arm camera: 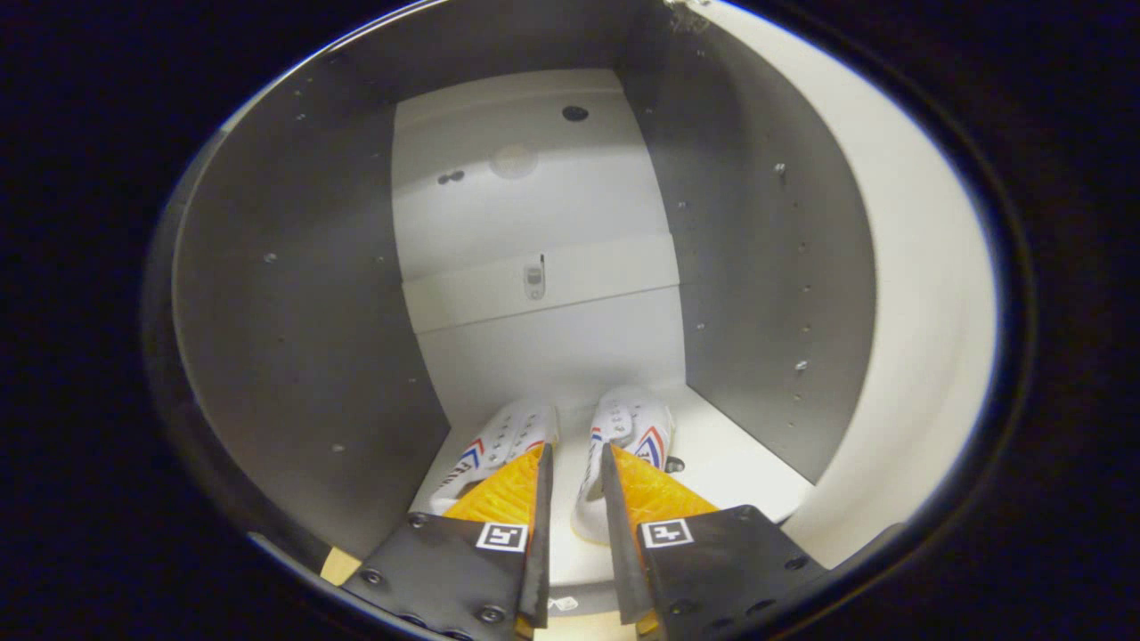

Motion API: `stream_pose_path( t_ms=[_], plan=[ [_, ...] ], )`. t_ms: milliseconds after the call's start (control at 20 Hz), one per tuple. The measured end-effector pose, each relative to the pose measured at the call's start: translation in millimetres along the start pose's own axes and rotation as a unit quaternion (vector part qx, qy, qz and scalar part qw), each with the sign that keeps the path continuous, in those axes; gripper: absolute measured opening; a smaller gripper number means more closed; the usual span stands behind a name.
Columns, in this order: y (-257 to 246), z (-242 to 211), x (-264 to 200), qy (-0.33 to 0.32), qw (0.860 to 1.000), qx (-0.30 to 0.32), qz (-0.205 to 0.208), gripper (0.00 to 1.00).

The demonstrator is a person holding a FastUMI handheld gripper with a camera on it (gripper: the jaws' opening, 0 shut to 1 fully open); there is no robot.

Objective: Open the shoe cabinet door, grab the shoes and put them into the shoe cabinet, then close the shoe cabinet door.

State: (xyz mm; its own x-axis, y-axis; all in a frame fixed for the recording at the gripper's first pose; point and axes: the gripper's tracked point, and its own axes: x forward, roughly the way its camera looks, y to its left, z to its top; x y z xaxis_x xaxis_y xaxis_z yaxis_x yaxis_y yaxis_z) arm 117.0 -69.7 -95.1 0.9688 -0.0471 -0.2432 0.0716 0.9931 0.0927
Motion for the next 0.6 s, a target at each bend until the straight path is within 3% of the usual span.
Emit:
stream_pose_path(
  t_ms=[250,600],
  plan=[
    [5.8,24.3,-82.5,-0.047,0.999,-0.003,0.002,0.32],
    [-22.4,62.0,-200.1,-0.092,0.996,0.001,0.011,0.32]
  ],
)
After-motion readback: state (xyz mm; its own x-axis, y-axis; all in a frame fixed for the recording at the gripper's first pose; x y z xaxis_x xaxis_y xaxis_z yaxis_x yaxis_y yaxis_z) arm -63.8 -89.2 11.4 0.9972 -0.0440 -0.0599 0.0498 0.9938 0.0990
